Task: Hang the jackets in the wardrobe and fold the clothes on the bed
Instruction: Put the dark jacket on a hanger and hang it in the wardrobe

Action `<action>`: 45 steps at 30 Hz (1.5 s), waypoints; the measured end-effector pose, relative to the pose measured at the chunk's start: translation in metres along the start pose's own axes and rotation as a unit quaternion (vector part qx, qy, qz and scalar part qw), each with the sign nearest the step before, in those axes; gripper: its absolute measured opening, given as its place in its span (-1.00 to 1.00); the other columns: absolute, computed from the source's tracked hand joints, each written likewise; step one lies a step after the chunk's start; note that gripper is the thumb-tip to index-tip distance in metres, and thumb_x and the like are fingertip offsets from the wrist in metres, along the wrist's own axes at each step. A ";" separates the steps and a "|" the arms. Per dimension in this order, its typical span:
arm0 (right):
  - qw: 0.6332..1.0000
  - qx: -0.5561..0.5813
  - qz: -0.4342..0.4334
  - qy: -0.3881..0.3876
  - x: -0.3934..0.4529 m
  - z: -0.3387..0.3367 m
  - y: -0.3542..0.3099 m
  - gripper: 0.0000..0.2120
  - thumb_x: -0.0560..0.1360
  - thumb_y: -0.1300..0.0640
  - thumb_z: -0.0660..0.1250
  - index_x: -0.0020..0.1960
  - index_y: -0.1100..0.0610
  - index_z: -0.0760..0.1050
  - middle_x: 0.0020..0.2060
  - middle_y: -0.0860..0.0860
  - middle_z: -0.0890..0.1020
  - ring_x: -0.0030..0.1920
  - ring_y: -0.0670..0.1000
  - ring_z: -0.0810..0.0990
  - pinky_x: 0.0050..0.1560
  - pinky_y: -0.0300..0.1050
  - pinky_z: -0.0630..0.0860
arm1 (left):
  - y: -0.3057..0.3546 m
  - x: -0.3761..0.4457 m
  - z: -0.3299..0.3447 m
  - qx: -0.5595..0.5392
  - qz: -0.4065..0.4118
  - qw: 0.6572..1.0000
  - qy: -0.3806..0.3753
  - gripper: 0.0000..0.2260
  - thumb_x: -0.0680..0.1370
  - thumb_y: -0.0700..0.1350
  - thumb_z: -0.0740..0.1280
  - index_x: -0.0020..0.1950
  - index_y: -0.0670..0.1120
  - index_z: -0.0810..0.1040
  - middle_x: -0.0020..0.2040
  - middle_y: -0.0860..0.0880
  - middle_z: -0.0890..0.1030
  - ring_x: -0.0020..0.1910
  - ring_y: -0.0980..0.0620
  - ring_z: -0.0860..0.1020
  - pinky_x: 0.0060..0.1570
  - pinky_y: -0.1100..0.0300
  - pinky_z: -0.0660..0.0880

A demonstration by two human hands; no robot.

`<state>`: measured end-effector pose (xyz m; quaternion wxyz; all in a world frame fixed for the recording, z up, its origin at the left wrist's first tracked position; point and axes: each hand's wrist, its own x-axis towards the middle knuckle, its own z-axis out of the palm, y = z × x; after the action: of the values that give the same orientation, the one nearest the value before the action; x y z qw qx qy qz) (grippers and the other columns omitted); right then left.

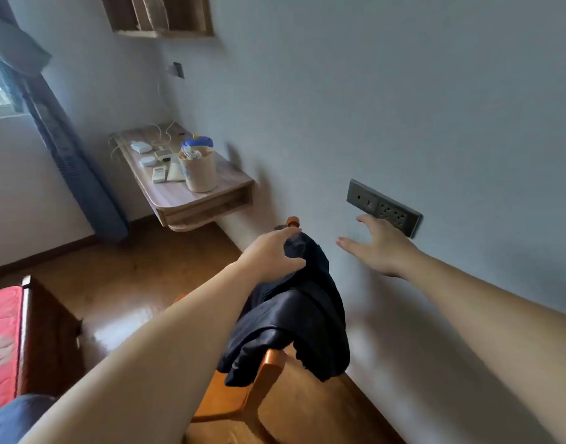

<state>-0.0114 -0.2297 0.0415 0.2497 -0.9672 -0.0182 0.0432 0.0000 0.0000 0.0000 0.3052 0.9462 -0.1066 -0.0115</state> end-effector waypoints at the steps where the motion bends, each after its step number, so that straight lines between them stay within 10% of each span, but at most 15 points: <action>1: 1.000 0.006 0.009 -0.005 0.014 0.006 0.001 -0.24 0.44 -0.36 0.24 0.51 -0.01 0.17 0.49 0.03 0.25 0.45 0.12 0.28 0.39 0.14 0.30 | -0.004 0.012 0.006 -0.005 0.002 1.000 -0.025 -0.38 0.43 0.10 0.41 0.47 0.17 0.31 0.36 0.01 0.49 0.29 -0.03 0.46 0.18 0.13 0.42; 9: 0.993 0.023 0.030 -0.109 0.081 0.064 0.024 -0.33 0.48 -0.18 0.32 0.50 0.04 0.22 0.45 0.03 0.33 0.41 0.10 0.35 0.33 -0.01 0.34 | -0.026 0.063 0.049 0.148 0.016 0.979 -0.136 -0.37 0.42 0.12 0.39 0.47 0.15 0.32 0.39 0.06 0.42 0.36 0.00 0.38 0.14 0.05 0.47; 17: 0.979 0.005 -0.026 -0.201 0.093 0.111 0.032 -0.83 0.41 -0.04 0.33 -0.04 0.00 0.48 -0.14 -0.03 0.60 -0.11 0.06 0.57 -0.15 -0.08 0.50 | -0.007 0.084 0.054 0.339 0.069 0.933 -0.100 -0.73 0.60 0.05 0.18 0.24 0.11 0.55 0.33 -0.04 0.38 0.25 -0.12 0.37 -0.03 0.03 0.36; 24: 0.994 0.095 -0.050 -0.013 0.104 0.088 0.023 -0.90 0.39 -0.02 0.28 -0.19 -0.07 0.35 -0.28 -0.16 0.51 -0.29 -0.09 0.46 -0.34 -0.15 0.36 | 0.012 0.108 -0.007 0.079 0.000 0.995 0.066 -0.80 0.57 -0.02 0.23 0.10 0.03 0.60 0.11 0.01 0.59 0.09 -0.08 0.53 0.02 0.05 0.49; 31: 0.985 0.169 -0.001 -0.020 0.108 0.050 -0.001 -0.86 0.55 0.00 0.24 0.02 0.03 0.49 -0.17 -0.07 0.59 -0.09 0.05 0.58 -0.19 -0.10 0.44 | 0.056 0.113 -0.099 -0.203 -0.036 0.946 0.252 -0.82 0.59 -0.06 0.24 0.10 -0.02 0.60 -0.07 0.09 0.62 -0.03 0.09 0.57 -0.06 0.22 0.49; 35: 0.935 0.354 -0.017 0.012 0.104 0.005 -0.035 -0.79 0.55 -0.05 0.23 -0.08 0.01 0.58 -0.23 -0.08 0.67 -0.18 -0.07 0.64 -0.25 -0.17 0.50 | 0.088 0.102 -0.144 -0.263 -0.031 0.915 0.304 -0.83 0.59 -0.02 0.22 0.06 -0.01 0.58 -0.13 0.09 0.62 -0.14 0.16 0.58 -0.24 0.32 0.49; 40: 0.873 0.484 -0.050 0.039 0.094 -0.093 -0.069 -0.76 0.40 -0.05 0.38 -0.06 0.10 0.62 -0.19 0.02 0.71 -0.18 0.04 0.70 -0.15 -0.08 0.60 | 0.098 0.062 -0.173 -0.264 -0.071 0.911 0.309 -0.75 0.59 0.06 0.23 0.12 -0.06 0.57 -0.01 -0.07 0.65 0.01 -0.06 0.62 0.11 -0.08 0.56; 45: 0.843 0.521 -0.127 -0.029 0.056 -0.169 -0.102 -0.81 0.42 -0.01 0.31 -0.23 0.09 0.58 -0.30 0.02 0.63 -0.27 0.01 0.62 -0.28 -0.16 0.49 | 0.106 0.026 -0.196 -0.254 -0.056 0.922 0.287 -0.83 0.58 0.04 0.29 0.10 0.03 0.56 0.03 -0.02 0.63 0.03 -0.01 0.60 0.13 -0.05 0.55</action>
<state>0.0590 -0.2187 0.2334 0.7197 -0.6820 -0.1227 0.0419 0.0214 0.0237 0.2213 0.5514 0.8044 0.0449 0.2166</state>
